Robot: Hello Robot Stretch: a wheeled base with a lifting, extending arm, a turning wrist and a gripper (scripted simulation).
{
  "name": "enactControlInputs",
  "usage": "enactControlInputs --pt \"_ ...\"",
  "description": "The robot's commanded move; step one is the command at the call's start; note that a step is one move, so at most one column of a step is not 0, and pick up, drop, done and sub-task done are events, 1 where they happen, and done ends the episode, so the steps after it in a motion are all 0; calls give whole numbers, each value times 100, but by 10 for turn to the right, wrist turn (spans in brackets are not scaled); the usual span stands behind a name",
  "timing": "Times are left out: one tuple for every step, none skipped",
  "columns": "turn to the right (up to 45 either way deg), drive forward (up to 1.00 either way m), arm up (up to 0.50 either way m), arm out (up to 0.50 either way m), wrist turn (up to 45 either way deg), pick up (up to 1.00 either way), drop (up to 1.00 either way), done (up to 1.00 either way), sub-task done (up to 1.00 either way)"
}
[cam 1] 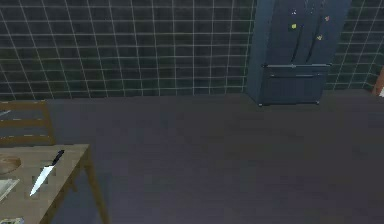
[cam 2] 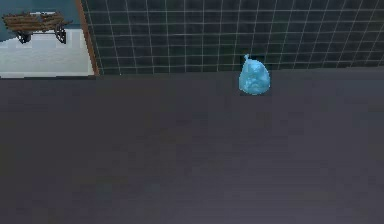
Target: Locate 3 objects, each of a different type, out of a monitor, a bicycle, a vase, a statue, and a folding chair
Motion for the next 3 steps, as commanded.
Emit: enactControlInputs --pt "-30 0 0 0 0 0 0 0 0" --pt "0 100 0 0 0 0 0 0 0" --pt "0 35 0 0 0 0 0 0 0"
